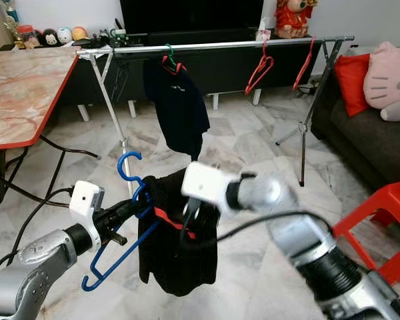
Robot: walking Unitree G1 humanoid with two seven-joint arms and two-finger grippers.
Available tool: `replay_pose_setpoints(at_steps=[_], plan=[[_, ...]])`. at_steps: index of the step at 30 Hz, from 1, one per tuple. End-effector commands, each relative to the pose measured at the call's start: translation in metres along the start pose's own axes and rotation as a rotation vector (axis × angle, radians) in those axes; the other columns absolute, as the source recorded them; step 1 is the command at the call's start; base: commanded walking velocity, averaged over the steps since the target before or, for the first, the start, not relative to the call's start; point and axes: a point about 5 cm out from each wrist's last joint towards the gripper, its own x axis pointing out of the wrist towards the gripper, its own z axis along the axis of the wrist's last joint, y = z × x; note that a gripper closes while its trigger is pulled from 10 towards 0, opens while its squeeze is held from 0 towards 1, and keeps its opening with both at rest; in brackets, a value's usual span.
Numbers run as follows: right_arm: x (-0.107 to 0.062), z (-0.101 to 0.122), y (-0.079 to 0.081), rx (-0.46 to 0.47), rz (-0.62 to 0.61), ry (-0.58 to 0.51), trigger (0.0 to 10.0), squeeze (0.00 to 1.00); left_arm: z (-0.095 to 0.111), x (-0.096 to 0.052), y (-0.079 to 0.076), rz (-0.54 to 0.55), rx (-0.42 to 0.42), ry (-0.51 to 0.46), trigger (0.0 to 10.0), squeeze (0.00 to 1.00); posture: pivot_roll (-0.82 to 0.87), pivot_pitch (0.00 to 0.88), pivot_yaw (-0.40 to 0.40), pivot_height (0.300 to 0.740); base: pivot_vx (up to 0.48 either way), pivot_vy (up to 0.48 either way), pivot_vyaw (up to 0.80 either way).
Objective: Hang hanger
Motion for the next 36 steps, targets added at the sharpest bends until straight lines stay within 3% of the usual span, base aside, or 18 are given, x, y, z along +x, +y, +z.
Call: replay_pose_setpoints(at_steps=[1,3,6,7,8,19,22,24,36], plan=[[0.002,-0.001,0.001,0.009,0.014,-0.008,10.0,1.00,0.009,-0.001,-0.001,-0.017,0.022,-0.051,10.0,0.00,-0.14,0.000,-0.005,0.740,0.000,0.000,0.00],[-0.008,0.000,-0.010,0.059,-0.012,-0.060,10.0,1.00,0.007,-0.002,-0.001,-0.025,0.019,-0.044,10.0,0.00,-0.14,0.000,-0.007,0.740,0.000,0.000,0.00],[-0.009,-0.002,-0.012,0.069,-0.002,-0.085,10.0,1.00,0.006,-0.003,-0.003,-0.058,0.023,-0.032,10.0,0.00,-0.14,0.000,-0.007,0.740,0.000,0.000,0.00],[-0.009,-0.006,-0.013,0.064,0.007,-0.083,10.0,0.90,0.005,-0.004,-0.005,-0.085,0.034,-0.021,10.0,0.00,-0.13,0.000,-0.006,0.740,0.000,0.000,0.00],[-0.008,-0.014,-0.016,0.043,0.014,-0.059,10.0,0.00,0.003,-0.006,-0.009,-0.138,0.064,0.001,10.0,0.00,-0.13,0.000,-0.005,0.740,0.000,0.000,0.00],[-0.012,-0.035,-0.030,-0.005,0.089,-0.013,10.0,0.00,-0.002,-0.018,-0.021,-0.314,0.126,0.079,10.0,0.00,-0.12,0.000,-0.009,0.740,0.000,0.000,0.00],[-0.014,-0.039,-0.026,-0.033,0.168,-0.026,10.0,0.00,-0.001,-0.017,-0.022,-0.323,0.131,0.071,10.0,0.00,-0.12,0.000,-0.011,0.740,0.000,0.000,0.00],[-0.020,-0.043,-0.017,-0.058,0.307,-0.064,10.0,0.00,-0.001,-0.015,-0.024,-0.339,0.141,0.069,10.0,0.00,-0.11,0.000,-0.022,0.740,0.000,0.000,0.00],[-0.028,-0.057,-0.018,-0.092,0.510,-0.054,10.0,0.00,0.001,-0.017,-0.027,-0.389,0.175,0.084,10.0,0.00,-0.10,0.000,-0.037,0.740,0.000,0.000,0.00]])
